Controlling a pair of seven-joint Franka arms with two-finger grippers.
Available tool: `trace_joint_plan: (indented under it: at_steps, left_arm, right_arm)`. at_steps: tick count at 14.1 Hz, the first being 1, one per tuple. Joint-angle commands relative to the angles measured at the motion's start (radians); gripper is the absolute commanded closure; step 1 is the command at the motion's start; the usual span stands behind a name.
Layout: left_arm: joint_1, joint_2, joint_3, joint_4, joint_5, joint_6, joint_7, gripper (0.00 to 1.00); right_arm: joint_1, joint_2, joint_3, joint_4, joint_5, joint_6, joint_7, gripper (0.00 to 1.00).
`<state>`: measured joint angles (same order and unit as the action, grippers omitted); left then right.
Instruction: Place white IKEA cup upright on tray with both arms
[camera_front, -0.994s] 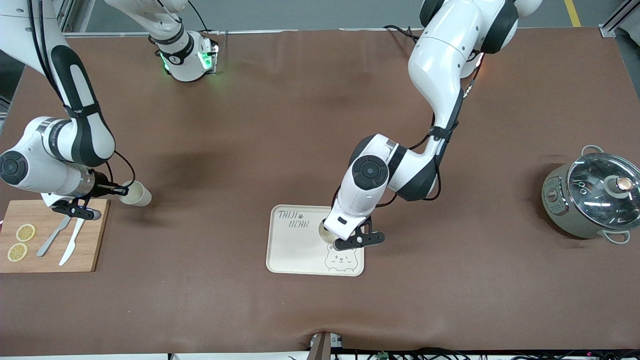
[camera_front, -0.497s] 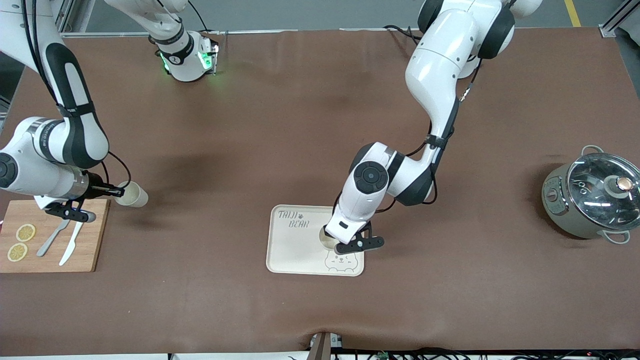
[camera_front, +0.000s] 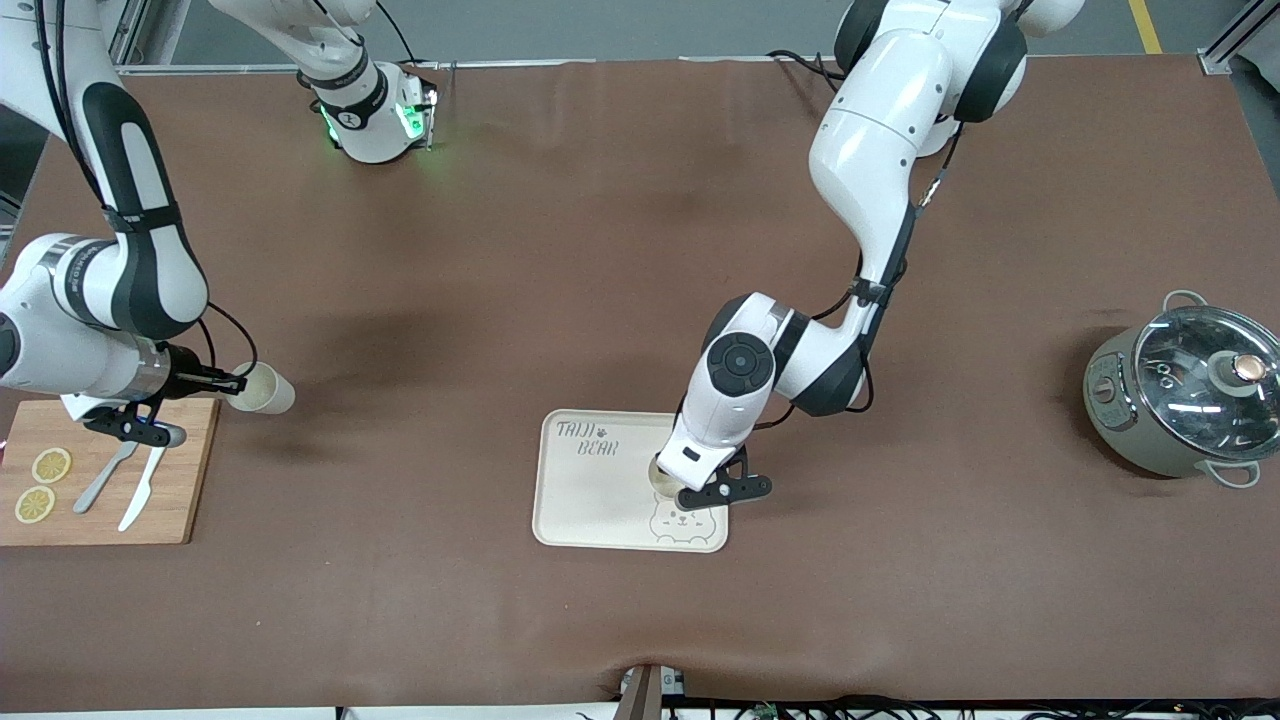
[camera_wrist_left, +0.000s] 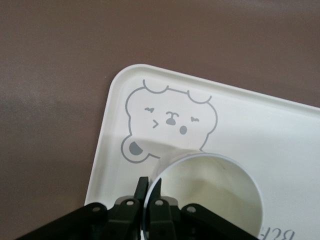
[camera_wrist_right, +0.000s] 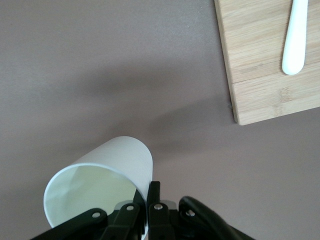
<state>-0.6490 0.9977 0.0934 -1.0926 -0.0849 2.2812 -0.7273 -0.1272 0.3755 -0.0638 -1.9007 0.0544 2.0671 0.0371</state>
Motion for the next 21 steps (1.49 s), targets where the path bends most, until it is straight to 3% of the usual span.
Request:
trace_joint_plan:
  at_steps: [1, 8, 10, 11, 19, 21]
  left_arm:
    - [0.0, -0.005, 0.002, -0.029, 0.024, 0.041, 0.003, 1.0]
    - [0.002, -0.005, 0.002, -0.041, 0.025, 0.066, 0.005, 1.0]
    - [0.003, -0.004, 0.002, -0.041, 0.03, 0.075, 0.006, 0.07]
    - [0.003, -0.004, 0.002, -0.041, 0.031, 0.081, 0.005, 0.0]
    - [0.029, -0.05, 0.002, -0.035, 0.031, 0.069, -0.001, 0.0]
    - [0.038, -0.089, 0.002, -0.036, 0.031, 0.002, 0.017, 0.0]
  right_arm:
    - [-0.009, 0.01, 0.012, 0.037, 0.015, -0.035, 0.01, 1.0]
    - [0.006, 0.01, 0.015, 0.069, 0.015, -0.081, 0.014, 1.0]
    - [0.029, 0.008, 0.013, 0.092, 0.015, -0.105, 0.014, 1.0]
    - [0.035, 0.008, 0.015, 0.106, 0.016, -0.128, 0.021, 1.0]
    - [0.143, 0.033, 0.015, 0.183, 0.047, -0.139, 0.253, 1.0]
    - [0.159, 0.034, 0.015, 0.187, 0.047, -0.137, 0.265, 1.0]
